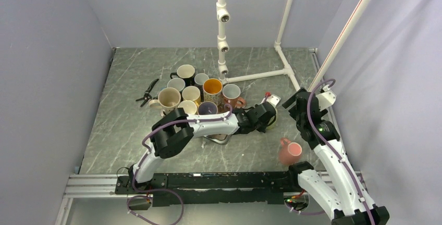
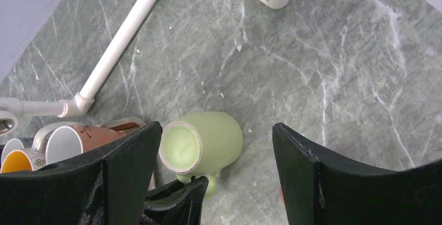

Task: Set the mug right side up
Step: Turn over the cup at the center of the board.

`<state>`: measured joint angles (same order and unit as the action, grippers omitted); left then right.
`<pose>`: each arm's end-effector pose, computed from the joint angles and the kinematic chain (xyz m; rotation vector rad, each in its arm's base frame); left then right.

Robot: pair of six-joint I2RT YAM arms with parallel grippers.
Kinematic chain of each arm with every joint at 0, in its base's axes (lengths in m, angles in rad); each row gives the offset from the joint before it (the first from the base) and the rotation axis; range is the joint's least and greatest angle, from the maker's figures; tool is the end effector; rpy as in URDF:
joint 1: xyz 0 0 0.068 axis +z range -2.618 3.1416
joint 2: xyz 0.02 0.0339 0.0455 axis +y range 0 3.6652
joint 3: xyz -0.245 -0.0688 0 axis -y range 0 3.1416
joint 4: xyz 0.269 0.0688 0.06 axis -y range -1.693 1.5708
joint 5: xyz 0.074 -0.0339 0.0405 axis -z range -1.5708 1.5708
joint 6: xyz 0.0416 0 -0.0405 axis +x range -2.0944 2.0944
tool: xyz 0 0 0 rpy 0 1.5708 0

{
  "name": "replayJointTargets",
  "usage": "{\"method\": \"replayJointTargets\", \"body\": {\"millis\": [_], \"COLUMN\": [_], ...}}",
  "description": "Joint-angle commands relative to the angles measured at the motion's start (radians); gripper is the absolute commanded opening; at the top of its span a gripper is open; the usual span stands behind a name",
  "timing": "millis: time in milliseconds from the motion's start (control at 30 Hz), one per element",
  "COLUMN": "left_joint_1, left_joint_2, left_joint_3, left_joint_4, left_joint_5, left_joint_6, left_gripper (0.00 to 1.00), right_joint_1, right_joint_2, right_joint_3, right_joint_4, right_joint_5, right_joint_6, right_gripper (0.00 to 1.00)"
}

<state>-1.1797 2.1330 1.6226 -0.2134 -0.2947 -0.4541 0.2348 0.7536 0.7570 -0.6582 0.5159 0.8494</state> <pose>0.2017 -0.4575 0.1664 0.6745 2.2119 -0.5238 0.1969 0.0260 0.2750 0.9006 1.9299 0.0598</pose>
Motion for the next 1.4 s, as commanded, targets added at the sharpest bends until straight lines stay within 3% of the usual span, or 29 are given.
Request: {"method": "replayJointTargets", "body": {"millis": [0,467,800,1100,1367], "left_joint_1": [-0.004,0.047,0.052,0.14,0.306], "left_joint_2": [0.003,-0.345,-0.703,-0.84,-0.875], "left_joint_3": [0.039,-0.243,-0.377,-0.421,-0.501], "left_joint_4": [0.0,0.177,0.206,0.159,0.318], "left_joint_5": [-0.029,0.157,0.075,0.131,0.42], "left_joint_6": [0.019,0.122,0.088,-0.003,-0.155], "left_gripper": [0.03,0.03,0.03,0.03,0.03], "right_joint_1": [-0.004,-0.011,-0.01,-0.011,-0.01], "right_joint_2": [-0.024,-0.136,-0.207,-0.346,-0.401], "right_joint_3": [-0.003,0.016,0.006,-0.113,-0.217], "right_joint_4": [0.012,0.027,0.099,0.405,0.594], "right_joint_5": [-0.003,-0.136,-0.328,-0.666,-0.901], "right_joint_6": [-0.002,-0.078,-0.151,-0.152,-0.092], "right_gripper": [0.82,0.85,0.85,0.85,0.92]}}
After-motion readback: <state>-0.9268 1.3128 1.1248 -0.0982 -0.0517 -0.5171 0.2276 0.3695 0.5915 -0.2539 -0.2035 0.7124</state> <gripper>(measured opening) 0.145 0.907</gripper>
